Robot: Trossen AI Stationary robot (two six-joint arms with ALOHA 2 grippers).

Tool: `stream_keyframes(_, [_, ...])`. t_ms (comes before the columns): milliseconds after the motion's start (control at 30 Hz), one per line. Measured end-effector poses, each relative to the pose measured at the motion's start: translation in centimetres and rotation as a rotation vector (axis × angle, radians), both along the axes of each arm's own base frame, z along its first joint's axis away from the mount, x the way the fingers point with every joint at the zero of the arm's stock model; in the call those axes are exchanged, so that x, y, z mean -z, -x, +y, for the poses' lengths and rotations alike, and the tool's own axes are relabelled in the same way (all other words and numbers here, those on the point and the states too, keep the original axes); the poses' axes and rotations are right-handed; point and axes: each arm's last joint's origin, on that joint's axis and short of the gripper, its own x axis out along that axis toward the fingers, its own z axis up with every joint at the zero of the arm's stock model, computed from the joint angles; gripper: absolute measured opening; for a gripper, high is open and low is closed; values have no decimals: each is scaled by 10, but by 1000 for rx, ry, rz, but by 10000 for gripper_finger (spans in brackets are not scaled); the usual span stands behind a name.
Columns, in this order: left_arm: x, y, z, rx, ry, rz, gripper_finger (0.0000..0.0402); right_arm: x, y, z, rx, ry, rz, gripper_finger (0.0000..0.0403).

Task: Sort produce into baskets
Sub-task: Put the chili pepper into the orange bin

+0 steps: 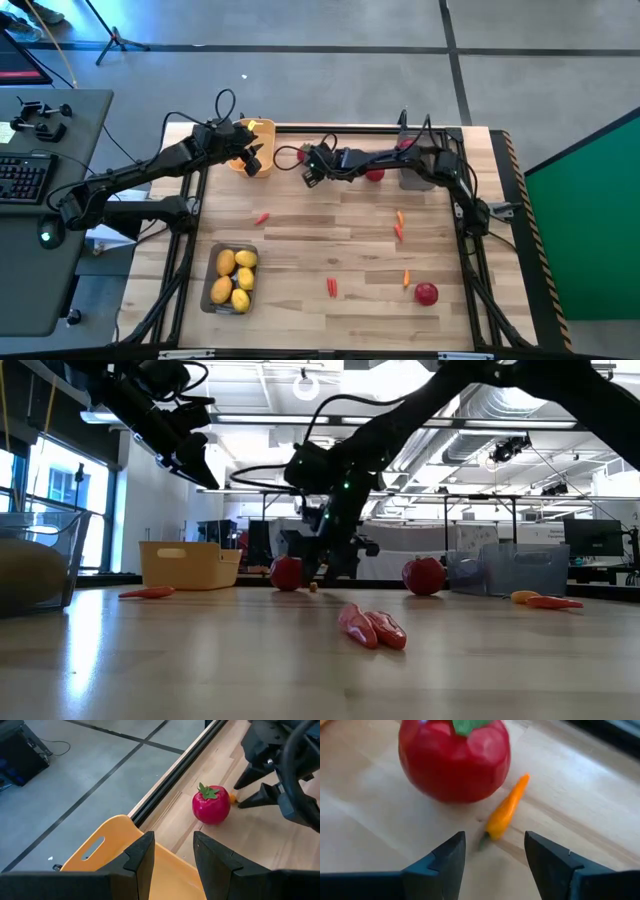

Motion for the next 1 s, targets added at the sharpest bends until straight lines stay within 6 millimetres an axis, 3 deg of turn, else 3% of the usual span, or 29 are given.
stream_keyframes(167, [0,0,0,0,0,0,121,0,0,-1,30,14,-10,193])
stream_keyframes(367, [0,0,0,-4,5,-5,121,-2,2,-11,210,-17,-124,193])
stream_keyframes(833, [0,0,0,-4,5,-4,121,3,3,-10,242,-41,-128,192])
stream_keyframes(1000, [0,0,0,-4,5,-4,121,13,3,-7,243,-93,-106,167])
